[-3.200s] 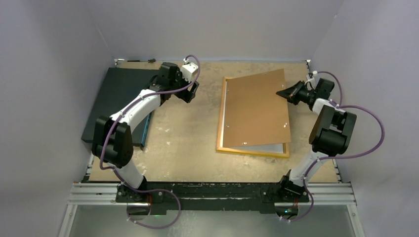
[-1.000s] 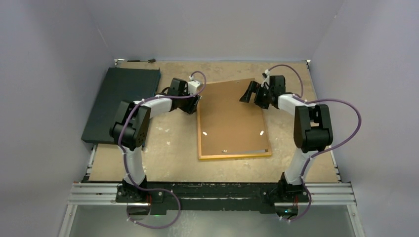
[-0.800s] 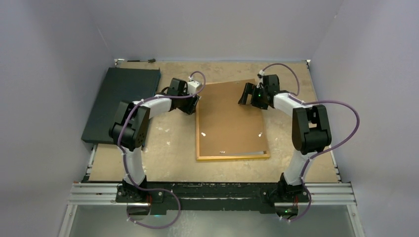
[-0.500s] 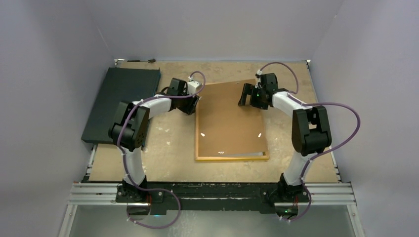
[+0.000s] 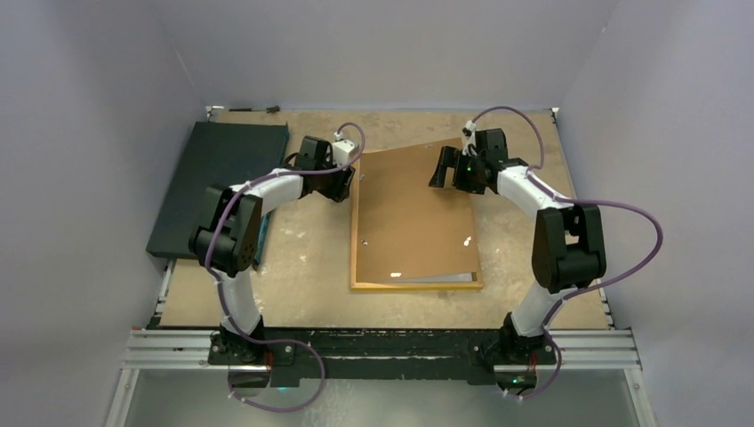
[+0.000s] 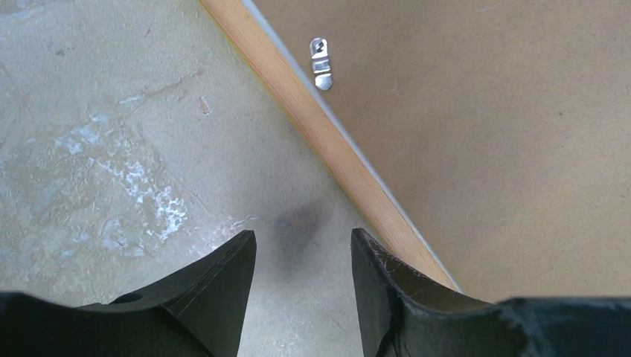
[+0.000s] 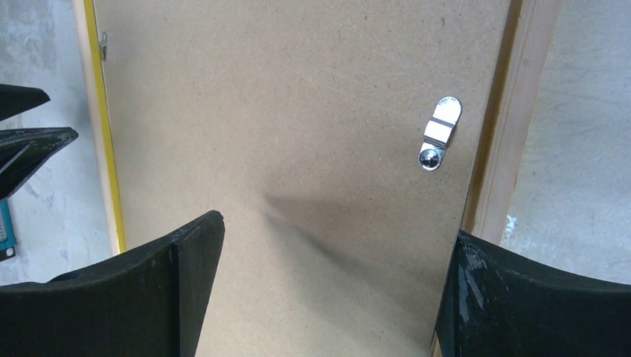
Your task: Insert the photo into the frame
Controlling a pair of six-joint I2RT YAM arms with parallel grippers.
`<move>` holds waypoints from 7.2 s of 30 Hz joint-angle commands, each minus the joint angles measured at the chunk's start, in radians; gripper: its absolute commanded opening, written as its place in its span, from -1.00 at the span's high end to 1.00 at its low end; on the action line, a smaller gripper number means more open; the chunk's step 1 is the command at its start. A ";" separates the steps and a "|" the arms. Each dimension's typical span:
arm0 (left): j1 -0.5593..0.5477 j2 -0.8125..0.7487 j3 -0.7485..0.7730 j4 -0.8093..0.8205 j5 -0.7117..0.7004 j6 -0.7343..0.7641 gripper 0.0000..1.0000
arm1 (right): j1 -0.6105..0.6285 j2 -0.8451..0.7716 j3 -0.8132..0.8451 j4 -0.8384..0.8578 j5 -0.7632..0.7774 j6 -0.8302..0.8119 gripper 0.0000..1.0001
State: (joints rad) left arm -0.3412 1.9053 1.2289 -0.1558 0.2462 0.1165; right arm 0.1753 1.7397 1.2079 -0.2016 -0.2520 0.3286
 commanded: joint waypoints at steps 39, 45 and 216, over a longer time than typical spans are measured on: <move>0.015 -0.006 -0.005 0.033 0.042 -0.008 0.12 | 0.071 -0.028 0.120 -0.155 0.158 -0.064 -0.98; 0.014 -0.021 -0.012 0.030 0.042 -0.004 0.13 | 0.077 -0.033 0.129 -0.177 0.204 -0.072 -0.98; 0.086 0.080 0.055 -0.046 0.278 -0.218 1.00 | 0.391 0.533 0.368 0.440 0.050 0.601 0.09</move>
State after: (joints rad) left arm -0.2501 2.0022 1.2984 -0.1974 0.5301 -0.1276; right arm 0.5682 2.2593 1.5486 0.2565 -0.2260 0.9482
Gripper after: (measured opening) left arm 0.003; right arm 0.456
